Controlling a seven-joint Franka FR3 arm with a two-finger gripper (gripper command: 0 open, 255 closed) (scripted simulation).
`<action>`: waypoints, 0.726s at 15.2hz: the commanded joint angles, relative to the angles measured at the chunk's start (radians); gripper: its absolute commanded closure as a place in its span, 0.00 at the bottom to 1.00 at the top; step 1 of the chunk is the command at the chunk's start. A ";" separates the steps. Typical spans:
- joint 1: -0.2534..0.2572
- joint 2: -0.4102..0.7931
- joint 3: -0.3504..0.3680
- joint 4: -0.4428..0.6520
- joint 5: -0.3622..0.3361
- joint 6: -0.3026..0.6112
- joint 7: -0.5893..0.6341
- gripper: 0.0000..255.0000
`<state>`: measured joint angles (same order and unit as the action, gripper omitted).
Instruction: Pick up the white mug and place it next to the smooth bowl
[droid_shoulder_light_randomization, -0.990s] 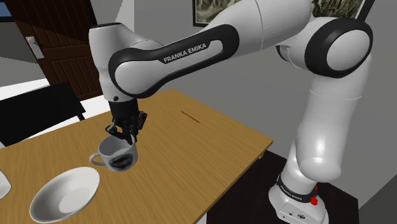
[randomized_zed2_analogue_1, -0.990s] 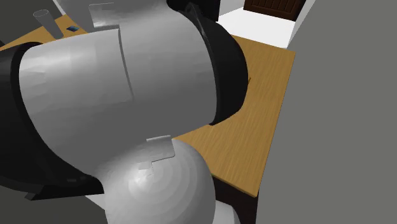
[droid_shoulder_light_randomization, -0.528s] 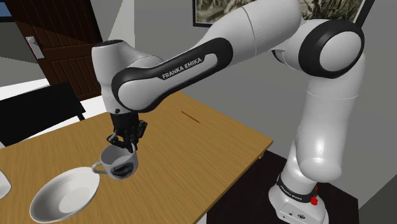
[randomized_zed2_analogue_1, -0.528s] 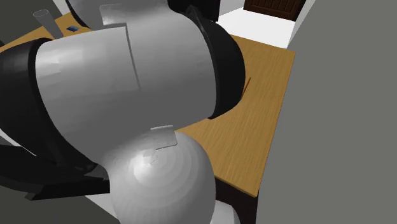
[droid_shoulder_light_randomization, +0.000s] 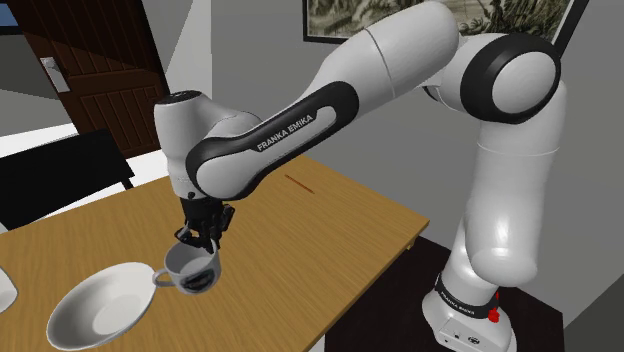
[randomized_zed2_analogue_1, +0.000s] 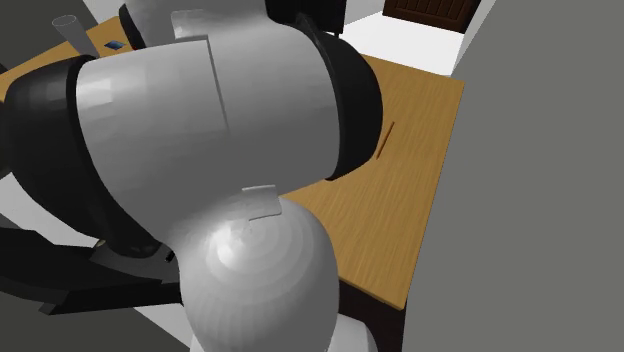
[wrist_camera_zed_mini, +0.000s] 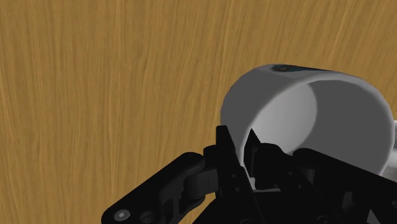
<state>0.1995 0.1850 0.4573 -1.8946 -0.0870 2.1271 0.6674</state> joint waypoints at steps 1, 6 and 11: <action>0.001 0.012 -0.002 -0.012 -0.007 0.023 0.003 1.00; 0.005 0.041 -0.007 -0.046 -0.025 0.083 0.015 1.00; 0.010 0.073 -0.013 -0.072 -0.045 0.138 0.028 1.00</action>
<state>0.2095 0.2533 0.4454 -1.9614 -0.1293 2.2550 0.6938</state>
